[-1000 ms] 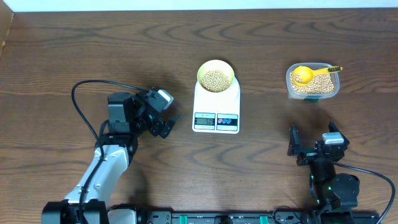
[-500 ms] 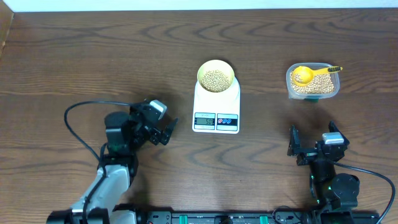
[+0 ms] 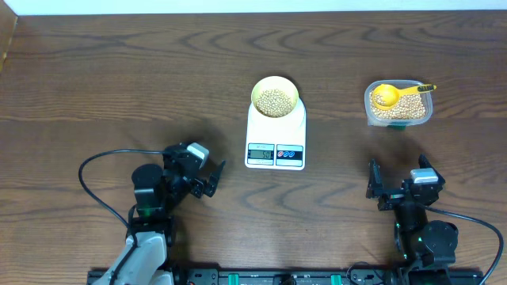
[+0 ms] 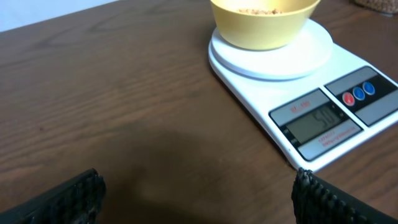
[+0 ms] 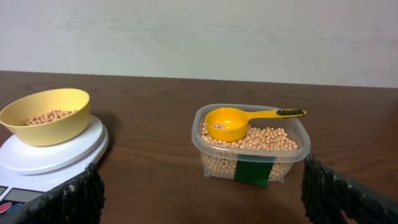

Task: Scoop item into bowl and weigh 50g on scale

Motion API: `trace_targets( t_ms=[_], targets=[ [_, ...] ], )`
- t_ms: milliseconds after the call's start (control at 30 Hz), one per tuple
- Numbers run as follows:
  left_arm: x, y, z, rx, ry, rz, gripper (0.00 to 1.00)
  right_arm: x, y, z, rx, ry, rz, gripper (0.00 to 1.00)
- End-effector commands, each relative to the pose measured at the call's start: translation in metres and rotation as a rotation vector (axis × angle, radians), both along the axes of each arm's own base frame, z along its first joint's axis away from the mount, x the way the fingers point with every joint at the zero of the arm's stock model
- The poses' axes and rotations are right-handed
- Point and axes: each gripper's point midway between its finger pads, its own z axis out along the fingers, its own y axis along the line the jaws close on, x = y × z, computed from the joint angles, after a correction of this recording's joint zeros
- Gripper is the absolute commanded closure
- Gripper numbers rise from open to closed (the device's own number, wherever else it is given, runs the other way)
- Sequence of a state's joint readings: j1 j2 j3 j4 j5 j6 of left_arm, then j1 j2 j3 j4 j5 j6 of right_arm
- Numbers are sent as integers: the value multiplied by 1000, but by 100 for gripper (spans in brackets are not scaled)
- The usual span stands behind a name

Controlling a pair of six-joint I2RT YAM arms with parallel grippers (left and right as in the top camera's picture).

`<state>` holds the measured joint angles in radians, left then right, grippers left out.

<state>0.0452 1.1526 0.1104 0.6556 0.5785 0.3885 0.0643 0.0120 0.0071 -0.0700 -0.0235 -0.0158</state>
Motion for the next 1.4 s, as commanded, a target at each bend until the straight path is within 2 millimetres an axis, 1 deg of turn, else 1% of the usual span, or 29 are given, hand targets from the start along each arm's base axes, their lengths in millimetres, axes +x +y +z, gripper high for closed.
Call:
trace_targets(
  t_ms=[0, 133, 300, 500, 700, 867, 1033, 1367],
  targets=[
    [-6, -1, 0, -15, -7, -5, 2, 0, 0, 0, -15, -3, 5, 1],
    [-13, -1, -4, -15, -4, -4, 2, 0, 0, 0, -15, -3, 5, 1],
    [-22, 5, -9, -15, -12, 22, 2, 0, 0, 0, -15, -3, 5, 1],
    [-23, 13, -7, -58, 14, 74, 2, 0, 0, 0, -15, -3, 5, 1],
    [-29, 19, -13, -57, 58, 105, 2, 0, 0, 0, -15, -3, 5, 1],
    [-31, 24, -9, -42, 47, 137, 2, 0, 0, 0, -15, -3, 5, 1],
    [-35, 25, -4, -40, 36, 145, 2, 0, 0, 0, -15, -3, 5, 1],
    [-52, 25, 11, 25, -30, 193, 2, 0, 0, 0, -15, -3, 5, 1]
  ],
)
